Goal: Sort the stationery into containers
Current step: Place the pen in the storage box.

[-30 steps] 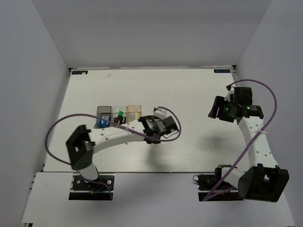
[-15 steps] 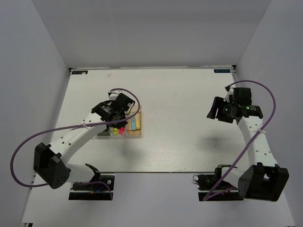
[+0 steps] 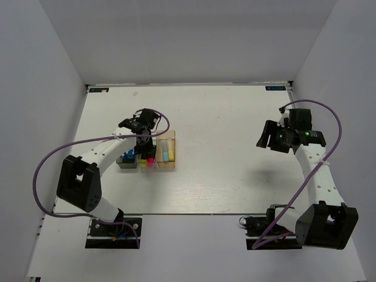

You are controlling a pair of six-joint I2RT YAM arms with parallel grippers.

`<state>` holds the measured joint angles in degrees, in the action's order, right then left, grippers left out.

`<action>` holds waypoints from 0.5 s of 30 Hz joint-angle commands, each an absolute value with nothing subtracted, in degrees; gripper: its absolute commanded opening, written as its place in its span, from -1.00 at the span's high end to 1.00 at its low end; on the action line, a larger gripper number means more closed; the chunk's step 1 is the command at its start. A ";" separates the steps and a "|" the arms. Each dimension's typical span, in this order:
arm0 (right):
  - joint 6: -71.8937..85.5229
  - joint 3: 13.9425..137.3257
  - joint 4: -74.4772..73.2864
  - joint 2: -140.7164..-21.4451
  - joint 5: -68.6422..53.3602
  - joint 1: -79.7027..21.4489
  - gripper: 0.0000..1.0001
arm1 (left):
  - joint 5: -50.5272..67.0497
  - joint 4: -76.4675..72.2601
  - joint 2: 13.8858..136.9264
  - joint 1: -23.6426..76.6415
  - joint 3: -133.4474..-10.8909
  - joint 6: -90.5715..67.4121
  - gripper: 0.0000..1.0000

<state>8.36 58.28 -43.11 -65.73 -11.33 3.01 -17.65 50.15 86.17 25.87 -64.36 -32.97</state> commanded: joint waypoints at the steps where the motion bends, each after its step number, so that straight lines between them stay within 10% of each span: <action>1: 7.82 58.10 -42.01 -66.00 -11.78 3.34 -0.36 | -16.26 48.51 87.97 25.40 -67.76 -31.38 0.88; 7: 7.30 58.10 -42.01 -66.00 -12.57 3.43 -0.51 | -17.84 49.22 89.47 25.05 -69.78 -30.77 -0.39; 15: 5.89 57.57 -41.75 -65.75 -14.50 3.43 -0.56 | -13.72 53.69 82.89 27.94 -76.02 -26.55 -0.52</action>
